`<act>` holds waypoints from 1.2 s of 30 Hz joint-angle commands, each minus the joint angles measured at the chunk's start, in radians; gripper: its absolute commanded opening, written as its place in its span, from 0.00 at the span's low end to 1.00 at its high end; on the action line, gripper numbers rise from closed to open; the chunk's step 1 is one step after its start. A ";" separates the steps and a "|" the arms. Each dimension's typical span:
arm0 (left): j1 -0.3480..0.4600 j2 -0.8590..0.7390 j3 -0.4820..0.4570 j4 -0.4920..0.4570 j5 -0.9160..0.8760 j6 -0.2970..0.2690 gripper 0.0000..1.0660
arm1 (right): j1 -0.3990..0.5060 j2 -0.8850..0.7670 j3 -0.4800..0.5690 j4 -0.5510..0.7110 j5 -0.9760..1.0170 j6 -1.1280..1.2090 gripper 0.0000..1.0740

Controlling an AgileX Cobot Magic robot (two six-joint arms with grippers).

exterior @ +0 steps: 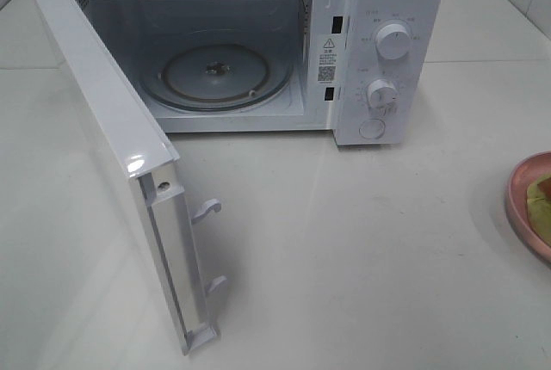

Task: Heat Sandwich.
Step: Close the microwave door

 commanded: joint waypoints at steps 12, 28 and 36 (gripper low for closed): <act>0.003 -0.028 0.003 -0.008 -0.008 -0.001 0.95 | -0.113 -0.285 0.007 -0.010 0.049 -0.013 0.71; 0.003 -0.028 0.003 -0.008 -0.008 -0.001 0.95 | -0.115 -0.577 0.145 -0.017 -0.002 -0.014 0.71; 0.003 -0.028 0.003 -0.008 -0.008 -0.001 0.95 | -0.115 -0.631 0.145 -0.017 -0.002 -0.014 0.71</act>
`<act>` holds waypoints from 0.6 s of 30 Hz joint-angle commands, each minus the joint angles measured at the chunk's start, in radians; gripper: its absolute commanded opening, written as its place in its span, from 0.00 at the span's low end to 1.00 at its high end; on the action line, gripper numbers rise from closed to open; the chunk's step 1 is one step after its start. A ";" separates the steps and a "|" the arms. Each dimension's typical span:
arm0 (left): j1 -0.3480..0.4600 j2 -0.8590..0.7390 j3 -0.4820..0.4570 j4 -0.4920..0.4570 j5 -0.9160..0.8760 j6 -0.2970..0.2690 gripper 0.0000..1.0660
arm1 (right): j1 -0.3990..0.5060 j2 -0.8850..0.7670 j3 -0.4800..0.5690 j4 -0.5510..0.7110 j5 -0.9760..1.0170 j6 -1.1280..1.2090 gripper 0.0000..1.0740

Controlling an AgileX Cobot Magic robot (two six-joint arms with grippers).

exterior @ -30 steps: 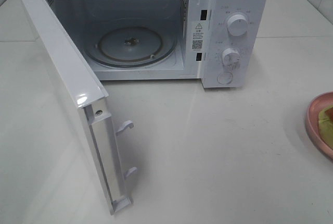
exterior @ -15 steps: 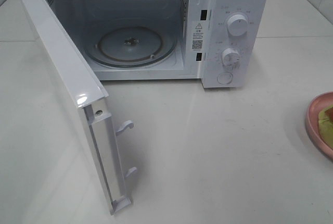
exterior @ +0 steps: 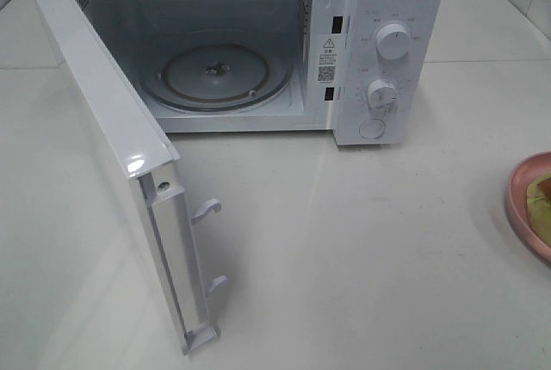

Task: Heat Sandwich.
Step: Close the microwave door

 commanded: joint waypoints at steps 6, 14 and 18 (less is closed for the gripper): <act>0.003 -0.028 0.003 -0.008 -0.008 -0.001 0.95 | -0.007 -0.027 0.001 -0.007 -0.005 -0.011 0.71; 0.003 -0.028 0.003 -0.008 -0.008 -0.001 0.95 | -0.007 -0.027 0.001 -0.007 -0.005 -0.011 0.71; 0.003 -0.028 0.003 -0.008 -0.008 -0.001 0.95 | -0.007 -0.027 0.001 -0.007 -0.005 -0.011 0.71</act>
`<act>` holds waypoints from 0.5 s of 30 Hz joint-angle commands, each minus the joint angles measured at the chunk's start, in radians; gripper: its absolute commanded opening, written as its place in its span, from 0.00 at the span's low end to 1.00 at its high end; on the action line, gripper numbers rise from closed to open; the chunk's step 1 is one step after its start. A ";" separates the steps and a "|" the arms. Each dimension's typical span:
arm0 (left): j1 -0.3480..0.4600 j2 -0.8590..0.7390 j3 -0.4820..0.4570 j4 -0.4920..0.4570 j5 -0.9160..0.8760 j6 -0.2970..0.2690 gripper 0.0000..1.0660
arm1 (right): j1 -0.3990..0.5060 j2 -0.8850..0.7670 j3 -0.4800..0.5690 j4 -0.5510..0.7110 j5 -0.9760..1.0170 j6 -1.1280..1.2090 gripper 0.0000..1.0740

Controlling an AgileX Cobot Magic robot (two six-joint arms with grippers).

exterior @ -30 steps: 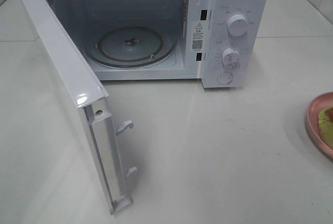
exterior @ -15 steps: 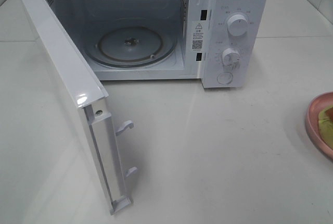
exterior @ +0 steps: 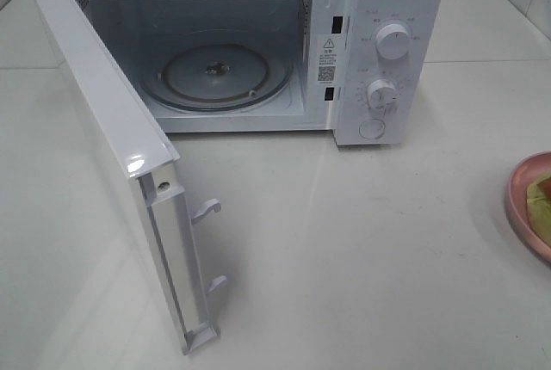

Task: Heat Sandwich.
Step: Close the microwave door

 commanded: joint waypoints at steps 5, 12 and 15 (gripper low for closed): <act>0.003 -0.028 0.003 -0.008 -0.008 -0.001 0.95 | -0.007 -0.027 0.001 -0.006 -0.005 -0.010 0.71; 0.003 -0.028 0.003 -0.008 -0.008 -0.001 0.95 | -0.007 -0.027 0.001 -0.007 -0.005 -0.009 0.71; 0.003 -0.028 0.003 -0.008 -0.008 -0.001 0.95 | -0.007 -0.027 0.001 -0.007 -0.005 -0.009 0.71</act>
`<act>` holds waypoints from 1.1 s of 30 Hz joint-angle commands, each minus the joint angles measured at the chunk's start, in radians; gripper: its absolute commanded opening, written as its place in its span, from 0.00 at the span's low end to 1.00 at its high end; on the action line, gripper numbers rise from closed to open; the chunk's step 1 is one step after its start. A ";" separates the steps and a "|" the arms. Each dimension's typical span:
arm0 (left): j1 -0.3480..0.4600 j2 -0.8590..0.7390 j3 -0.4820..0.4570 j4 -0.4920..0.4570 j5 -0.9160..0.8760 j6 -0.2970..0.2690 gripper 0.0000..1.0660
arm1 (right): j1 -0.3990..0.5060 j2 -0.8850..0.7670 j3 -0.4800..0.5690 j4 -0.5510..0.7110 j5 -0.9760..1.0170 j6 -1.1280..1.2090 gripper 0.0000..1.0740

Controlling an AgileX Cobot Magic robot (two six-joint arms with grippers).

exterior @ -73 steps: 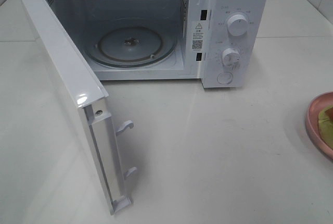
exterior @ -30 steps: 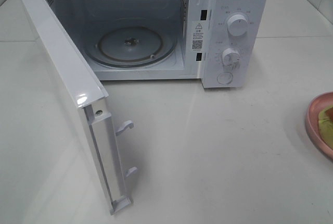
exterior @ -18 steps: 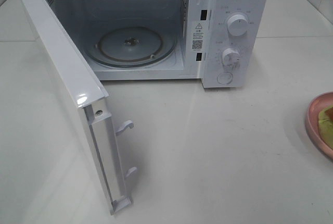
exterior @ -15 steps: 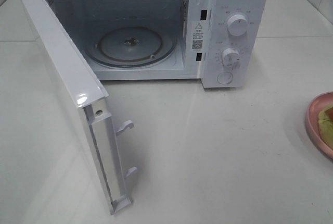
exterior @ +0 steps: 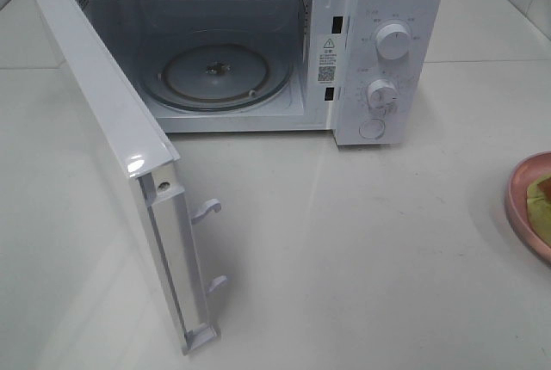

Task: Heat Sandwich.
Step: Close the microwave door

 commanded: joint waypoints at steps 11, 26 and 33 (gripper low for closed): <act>0.003 -0.028 0.003 -0.008 -0.008 -0.001 0.95 | -0.007 -0.027 0.001 -0.006 -0.005 -0.009 0.71; 0.003 0.082 -0.029 -0.028 -0.074 -0.001 0.86 | -0.007 -0.027 0.001 -0.006 -0.005 -0.010 0.71; 0.003 0.208 -0.026 -0.028 -0.169 -0.001 0.53 | -0.007 -0.027 0.001 -0.006 -0.005 -0.010 0.71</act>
